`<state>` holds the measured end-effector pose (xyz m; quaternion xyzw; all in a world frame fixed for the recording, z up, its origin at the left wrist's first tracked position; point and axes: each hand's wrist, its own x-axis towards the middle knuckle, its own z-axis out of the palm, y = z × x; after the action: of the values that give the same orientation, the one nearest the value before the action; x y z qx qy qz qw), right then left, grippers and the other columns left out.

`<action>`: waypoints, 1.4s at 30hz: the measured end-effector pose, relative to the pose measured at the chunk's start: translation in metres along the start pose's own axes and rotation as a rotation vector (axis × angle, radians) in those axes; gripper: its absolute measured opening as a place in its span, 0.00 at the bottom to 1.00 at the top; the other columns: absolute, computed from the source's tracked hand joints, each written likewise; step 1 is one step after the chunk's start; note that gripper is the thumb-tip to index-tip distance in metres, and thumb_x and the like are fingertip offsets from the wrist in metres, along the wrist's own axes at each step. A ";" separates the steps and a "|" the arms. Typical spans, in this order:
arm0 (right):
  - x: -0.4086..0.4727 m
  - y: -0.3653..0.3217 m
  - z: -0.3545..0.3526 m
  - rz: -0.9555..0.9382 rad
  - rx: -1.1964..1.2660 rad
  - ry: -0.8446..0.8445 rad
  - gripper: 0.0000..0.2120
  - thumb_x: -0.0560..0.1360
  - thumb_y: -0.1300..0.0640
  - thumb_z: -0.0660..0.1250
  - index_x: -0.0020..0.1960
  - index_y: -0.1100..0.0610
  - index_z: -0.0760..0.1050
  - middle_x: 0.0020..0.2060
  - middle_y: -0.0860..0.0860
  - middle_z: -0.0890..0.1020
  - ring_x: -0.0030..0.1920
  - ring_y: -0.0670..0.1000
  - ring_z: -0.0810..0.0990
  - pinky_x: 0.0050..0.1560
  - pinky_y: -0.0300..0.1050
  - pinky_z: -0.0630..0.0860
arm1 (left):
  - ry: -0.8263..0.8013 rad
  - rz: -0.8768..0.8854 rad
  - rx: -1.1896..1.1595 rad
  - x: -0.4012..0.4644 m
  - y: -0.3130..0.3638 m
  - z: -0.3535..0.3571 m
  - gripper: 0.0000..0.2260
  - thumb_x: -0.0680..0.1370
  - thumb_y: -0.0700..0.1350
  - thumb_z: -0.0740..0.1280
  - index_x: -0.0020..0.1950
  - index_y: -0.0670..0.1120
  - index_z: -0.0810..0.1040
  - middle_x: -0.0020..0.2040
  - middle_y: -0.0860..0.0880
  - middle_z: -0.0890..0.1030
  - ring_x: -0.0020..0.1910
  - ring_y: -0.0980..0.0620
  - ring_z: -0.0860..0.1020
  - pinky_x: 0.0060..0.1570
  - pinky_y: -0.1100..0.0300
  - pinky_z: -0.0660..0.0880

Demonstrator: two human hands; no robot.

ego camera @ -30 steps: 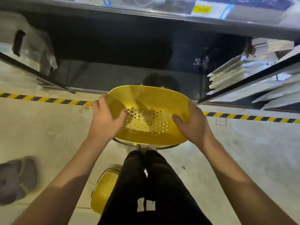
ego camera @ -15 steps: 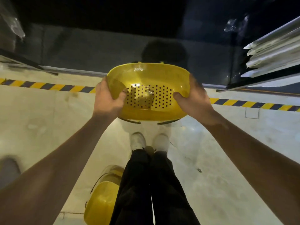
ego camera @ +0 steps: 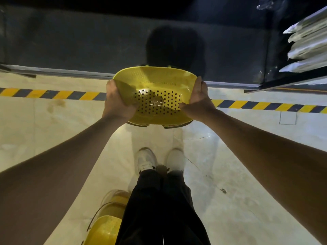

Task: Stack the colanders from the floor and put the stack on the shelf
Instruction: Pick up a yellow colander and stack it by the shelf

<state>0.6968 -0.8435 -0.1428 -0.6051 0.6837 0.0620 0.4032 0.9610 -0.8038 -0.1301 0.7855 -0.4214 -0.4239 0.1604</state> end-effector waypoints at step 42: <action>-0.494 -0.341 -0.307 -0.854 -0.367 0.241 0.34 0.77 0.40 0.64 0.78 0.47 0.58 0.76 0.48 0.66 0.75 0.54 0.65 0.68 0.56 0.70 | 0.683 -0.017 0.384 -0.513 0.205 -0.406 0.31 0.77 0.65 0.55 0.74 0.50 0.68 0.73 0.44 0.70 0.72 0.42 0.66 0.66 0.40 0.66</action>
<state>0.8215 -0.7234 0.5090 -0.8959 0.3934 -0.0602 0.1972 1.0322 -0.5592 0.5068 0.9005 -0.4088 -0.0531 0.1381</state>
